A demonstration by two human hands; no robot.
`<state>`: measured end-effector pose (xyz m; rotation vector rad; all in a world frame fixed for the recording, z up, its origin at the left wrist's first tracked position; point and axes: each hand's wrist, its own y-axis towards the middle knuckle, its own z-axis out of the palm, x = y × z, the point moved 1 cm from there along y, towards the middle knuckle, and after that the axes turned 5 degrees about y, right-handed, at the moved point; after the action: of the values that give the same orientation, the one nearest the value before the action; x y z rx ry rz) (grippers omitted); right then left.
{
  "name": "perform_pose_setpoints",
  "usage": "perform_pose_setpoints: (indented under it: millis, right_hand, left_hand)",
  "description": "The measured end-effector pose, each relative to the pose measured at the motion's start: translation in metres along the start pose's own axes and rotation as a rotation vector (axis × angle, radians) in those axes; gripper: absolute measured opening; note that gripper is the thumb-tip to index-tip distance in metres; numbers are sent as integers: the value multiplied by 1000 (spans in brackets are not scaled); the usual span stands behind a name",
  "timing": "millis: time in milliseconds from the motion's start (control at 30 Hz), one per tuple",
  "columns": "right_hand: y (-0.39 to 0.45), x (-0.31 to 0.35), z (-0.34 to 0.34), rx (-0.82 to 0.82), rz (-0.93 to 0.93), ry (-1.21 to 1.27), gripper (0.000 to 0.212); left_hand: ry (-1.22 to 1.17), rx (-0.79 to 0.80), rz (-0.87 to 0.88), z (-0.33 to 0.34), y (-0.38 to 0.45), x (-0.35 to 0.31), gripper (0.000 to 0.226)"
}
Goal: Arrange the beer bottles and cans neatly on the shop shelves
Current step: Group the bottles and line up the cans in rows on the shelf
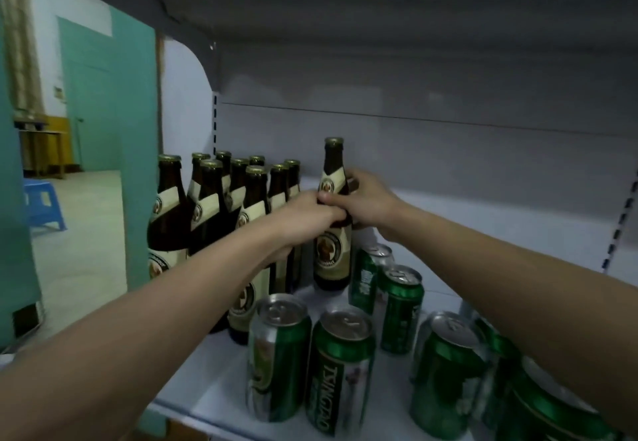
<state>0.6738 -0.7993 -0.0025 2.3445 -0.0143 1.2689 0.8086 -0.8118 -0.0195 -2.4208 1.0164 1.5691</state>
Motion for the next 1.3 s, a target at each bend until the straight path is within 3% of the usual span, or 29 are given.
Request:
perform_pose_setpoints:
  millis: [267, 500, 767, 933, 1100, 1300]
  right_hand:
    - [19, -24, 30, -6, 131, -42, 31]
    - [31, -34, 39, -37, 164, -65, 30]
    - [39, -39, 40, 0, 171, -133, 41]
    - [34, -51, 35, 102, 185, -160, 72]
    - [14, -38, 1, 143, 113, -272, 54]
    - [-19, -28, -78, 67, -74, -424, 24]
  left_hand:
    - [-178, 46, -181, 0, 10, 22, 11]
    - [-331, -1, -171, 8, 18, 31, 35]
    - [-353, -20, -160, 15, 20, 32, 28]
    - [-265, -70, -153, 19, 13, 20, 30]
    - [15, -180, 56, 25, 7, -12, 56]
    - [262, -44, 193, 68, 12, -59, 35]
